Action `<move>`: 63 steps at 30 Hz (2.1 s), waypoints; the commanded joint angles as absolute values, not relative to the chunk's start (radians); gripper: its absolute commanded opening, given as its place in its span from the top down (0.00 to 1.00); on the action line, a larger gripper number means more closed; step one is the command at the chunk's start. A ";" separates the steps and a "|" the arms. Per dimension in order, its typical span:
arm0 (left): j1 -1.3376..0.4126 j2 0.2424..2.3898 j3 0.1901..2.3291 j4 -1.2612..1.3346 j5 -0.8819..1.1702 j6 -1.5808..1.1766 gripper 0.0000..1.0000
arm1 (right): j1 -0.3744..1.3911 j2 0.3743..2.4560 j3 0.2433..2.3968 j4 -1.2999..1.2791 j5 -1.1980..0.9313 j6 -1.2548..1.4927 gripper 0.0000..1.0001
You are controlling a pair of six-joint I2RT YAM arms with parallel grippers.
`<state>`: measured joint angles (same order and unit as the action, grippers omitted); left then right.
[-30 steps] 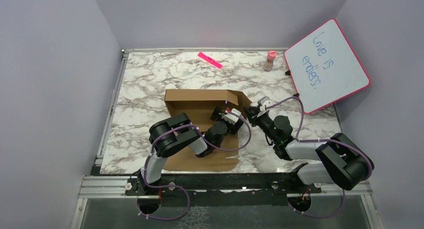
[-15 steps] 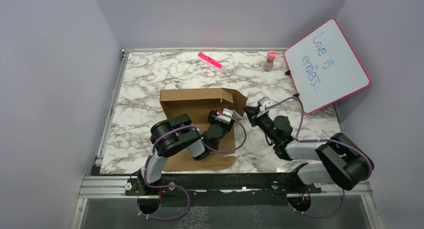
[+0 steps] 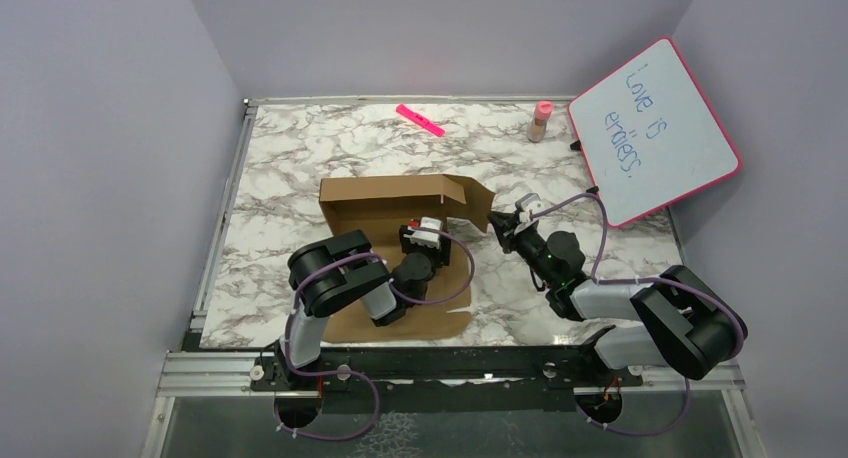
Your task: Fold the paper box
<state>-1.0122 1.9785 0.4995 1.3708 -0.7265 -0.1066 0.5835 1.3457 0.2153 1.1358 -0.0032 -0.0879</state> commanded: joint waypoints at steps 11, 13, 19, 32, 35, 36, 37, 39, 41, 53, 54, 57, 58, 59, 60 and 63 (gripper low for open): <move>-0.941 1.952 0.438 1.384 -0.616 -0.309 0.35 | 0.593 1.321 0.221 1.139 -0.040 -0.071 0.78; -0.940 1.957 0.431 1.384 -0.604 -0.315 0.36 | 0.592 1.293 0.223 1.125 -0.024 -0.053 0.74; -0.936 1.960 0.412 1.385 -0.577 -0.328 0.37 | 0.589 1.155 0.261 0.978 0.055 -0.026 0.63; -0.936 1.918 0.408 1.423 -0.511 -0.213 0.23 | 0.492 1.291 0.479 0.779 0.208 -0.024 0.55; -0.936 1.906 0.415 1.404 -0.501 -0.183 0.19 | 0.468 1.362 0.504 0.775 0.145 -0.012 0.55; -0.936 1.904 0.420 1.393 -0.502 -0.177 0.17 | 0.468 1.385 0.515 0.768 0.119 -0.017 0.55; -0.936 1.903 0.427 1.381 -0.503 -0.169 0.16 | 0.467 1.415 0.527 0.758 0.093 -0.024 0.55; -0.937 1.906 0.443 1.358 -0.503 -0.150 0.12 | 0.467 1.450 0.546 0.737 0.036 -0.029 0.55; -0.937 1.910 0.463 1.335 -0.506 -0.130 0.10 | 0.468 1.472 0.554 0.732 -0.025 -0.033 0.55; -0.937 1.946 0.573 1.249 -0.537 -0.060 0.01 | 0.467 1.550 0.564 0.742 -0.163 0.027 0.55; -0.937 1.953 0.585 1.242 -0.537 -0.055 0.01 | 0.467 1.555 0.561 0.747 -0.174 0.034 0.55; -0.939 1.973 0.611 1.225 -0.540 -0.044 0.01 | 0.468 1.563 0.557 0.764 -0.196 0.045 0.55; -0.941 1.978 0.618 1.220 -0.552 -0.040 0.01 | 0.467 1.565 0.555 0.770 -0.198 0.049 0.55; -0.940 1.983 0.624 1.214 -0.566 -0.037 0.01 | 0.467 1.566 0.551 0.776 -0.198 0.052 0.55; -0.940 1.988 0.630 1.206 -0.577 -0.036 0.01 | 0.468 1.566 0.546 0.787 -0.200 0.053 0.55; -0.944 2.011 0.651 1.188 -0.623 -0.029 0.01 | 0.468 1.580 0.543 0.801 -0.205 0.057 0.55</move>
<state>-0.9382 1.9755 0.6186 1.2213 -0.5484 -0.0532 0.4652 1.5574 0.5545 0.7334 -0.1616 0.0341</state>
